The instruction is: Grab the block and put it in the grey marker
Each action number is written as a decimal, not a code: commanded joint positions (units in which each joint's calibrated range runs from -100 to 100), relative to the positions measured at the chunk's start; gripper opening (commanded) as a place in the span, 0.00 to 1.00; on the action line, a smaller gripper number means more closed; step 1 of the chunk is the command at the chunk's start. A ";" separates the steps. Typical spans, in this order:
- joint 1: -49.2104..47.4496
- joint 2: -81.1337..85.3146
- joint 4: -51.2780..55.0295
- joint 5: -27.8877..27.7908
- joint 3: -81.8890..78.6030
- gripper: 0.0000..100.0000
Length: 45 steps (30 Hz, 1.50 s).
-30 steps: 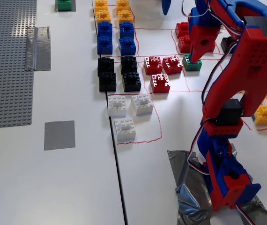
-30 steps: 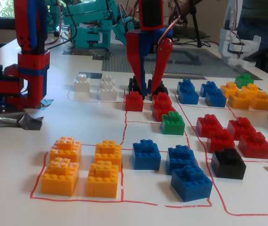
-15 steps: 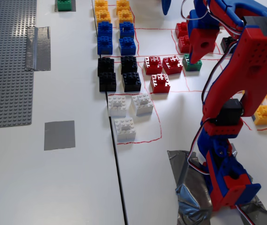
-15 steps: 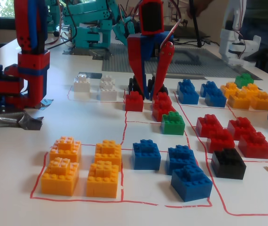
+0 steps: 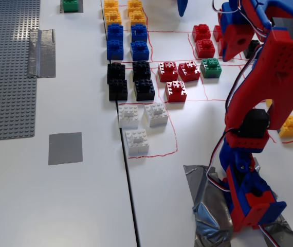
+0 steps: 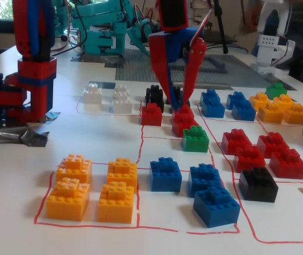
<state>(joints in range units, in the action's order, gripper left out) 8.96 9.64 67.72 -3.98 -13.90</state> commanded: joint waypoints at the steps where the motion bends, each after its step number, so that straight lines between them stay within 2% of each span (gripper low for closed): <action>1: 0.75 2.41 -0.66 0.10 5.00 0.05; 8: 2.03 0.68 -0.74 -0.73 4.90 0.16; 14: 1.83 -1.14 -0.98 -0.98 4.90 0.22; 30: -0.43 -6.42 -2.12 -2.69 6.18 0.28; 45: -1.21 -12.28 -3.34 -3.61 10.81 0.28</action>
<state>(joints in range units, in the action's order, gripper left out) 8.60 -4.38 65.05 -7.01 -7.72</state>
